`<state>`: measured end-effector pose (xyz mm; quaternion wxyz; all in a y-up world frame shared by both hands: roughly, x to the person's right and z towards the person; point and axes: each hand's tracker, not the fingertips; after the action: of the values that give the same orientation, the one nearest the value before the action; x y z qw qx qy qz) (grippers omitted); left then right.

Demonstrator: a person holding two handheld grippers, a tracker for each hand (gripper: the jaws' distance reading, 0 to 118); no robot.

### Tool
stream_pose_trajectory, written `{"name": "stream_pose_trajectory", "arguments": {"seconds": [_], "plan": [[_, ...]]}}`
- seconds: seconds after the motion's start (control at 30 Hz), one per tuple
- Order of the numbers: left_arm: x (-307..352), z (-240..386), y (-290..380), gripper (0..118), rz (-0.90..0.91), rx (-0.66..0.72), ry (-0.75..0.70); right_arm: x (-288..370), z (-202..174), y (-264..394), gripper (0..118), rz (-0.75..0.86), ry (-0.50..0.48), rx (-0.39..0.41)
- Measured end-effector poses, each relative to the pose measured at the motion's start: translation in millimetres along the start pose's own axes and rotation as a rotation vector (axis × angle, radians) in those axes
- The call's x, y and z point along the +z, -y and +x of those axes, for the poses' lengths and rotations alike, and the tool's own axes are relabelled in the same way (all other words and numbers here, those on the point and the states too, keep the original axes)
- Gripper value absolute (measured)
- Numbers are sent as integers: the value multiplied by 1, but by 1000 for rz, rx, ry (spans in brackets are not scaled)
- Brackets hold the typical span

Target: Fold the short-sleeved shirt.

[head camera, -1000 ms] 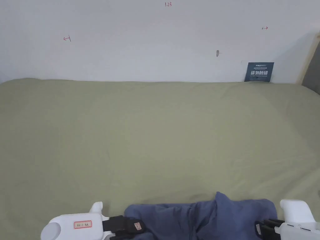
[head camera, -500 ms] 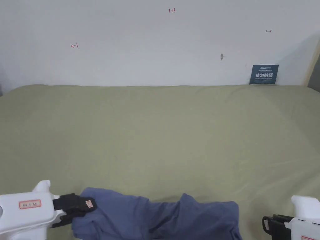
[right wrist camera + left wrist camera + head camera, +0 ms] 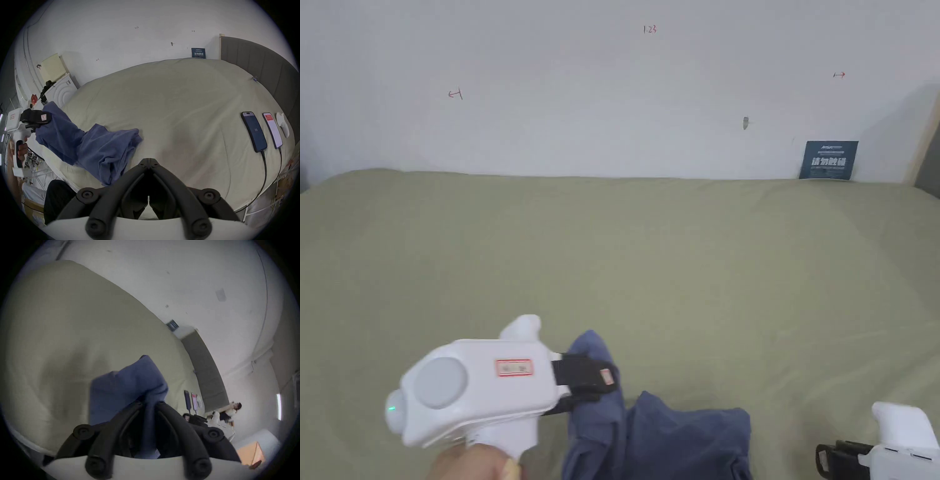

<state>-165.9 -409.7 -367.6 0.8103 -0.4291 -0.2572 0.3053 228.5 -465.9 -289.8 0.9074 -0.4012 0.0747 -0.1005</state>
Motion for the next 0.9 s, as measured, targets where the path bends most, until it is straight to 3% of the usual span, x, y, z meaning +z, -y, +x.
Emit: {"name": "stream_pose_trajectory", "arguments": {"seconds": [0.1,0.13,0.2,0.23,0.3,0.37,0.47,0.53,0.6,0.67,0.8,0.9], "plan": [[-41,18,9,11,-64,-49,43,3,9,0,0,7,7,-45],[-53,21,12,17,-83,-73,58,4,12,0,0,10,11,-56],[-73,21,18,82,-136,-74,127,5,17,-1,0,12,19,-73],[-79,17,21,102,-140,-43,227,5,19,-1,0,11,24,-79],[-80,10,26,105,-115,30,349,3,22,0,0,4,30,-83],[-74,4,29,104,-101,80,426,2,23,1,0,-1,35,-87],[-66,-5,28,103,-71,23,331,2,23,1,0,-1,30,-96],[-67,-14,29,96,-77,6,266,1,21,0,0,0,25,-93],[-78,-20,36,66,-112,5,206,-1,18,1,0,-1,22,-84],[-100,-23,48,15,-161,5,141,-2,15,1,0,-5,21,-74],[-150,-28,84,14,-299,27,118,-2,11,3,0,-7,21,-61],[-162,-31,103,7,-277,41,186,-2,12,3,0,-3,23,-49]]}}
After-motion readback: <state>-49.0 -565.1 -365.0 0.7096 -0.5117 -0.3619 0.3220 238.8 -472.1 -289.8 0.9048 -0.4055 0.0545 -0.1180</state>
